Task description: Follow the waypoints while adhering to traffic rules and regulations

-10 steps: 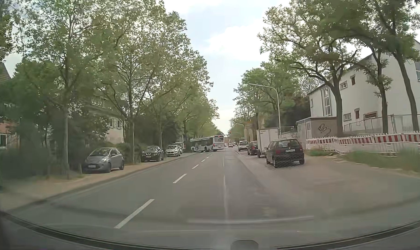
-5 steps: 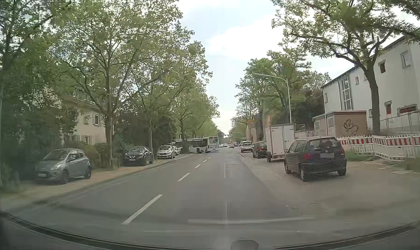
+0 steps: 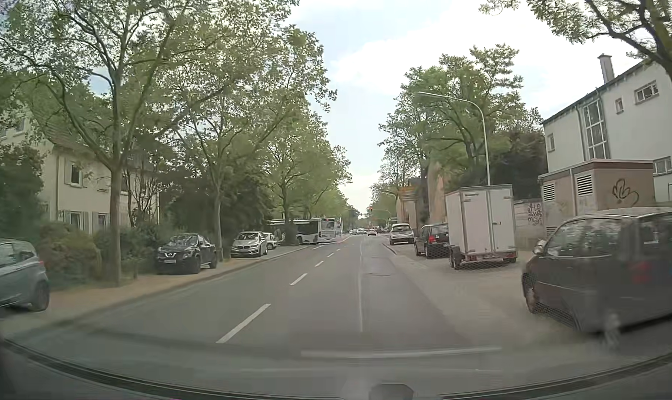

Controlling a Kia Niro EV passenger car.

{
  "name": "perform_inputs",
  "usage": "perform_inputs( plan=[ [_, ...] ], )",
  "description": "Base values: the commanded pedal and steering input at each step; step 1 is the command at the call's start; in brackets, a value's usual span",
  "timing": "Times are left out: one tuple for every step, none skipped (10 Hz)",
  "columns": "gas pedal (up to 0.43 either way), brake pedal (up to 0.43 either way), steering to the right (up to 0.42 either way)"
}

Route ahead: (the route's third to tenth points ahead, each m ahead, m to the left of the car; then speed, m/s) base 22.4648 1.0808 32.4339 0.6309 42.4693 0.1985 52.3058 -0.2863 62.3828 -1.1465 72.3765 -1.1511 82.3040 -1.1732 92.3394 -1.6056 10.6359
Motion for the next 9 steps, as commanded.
perform_inputs(
  plan=[
    [0.067,0.018,0.0],
    [0.067,0.018,0.001],
    [0.067,0.018,0.002],
    [0.067,0.018,0.002],
    [0.059,0.018,0.002],
    [0.059,0.018,0.002],
    [0.059,0.024,0.002],
    [0.059,0.018,0.002],
    [0.059,0.018,0.002]
  ],
)
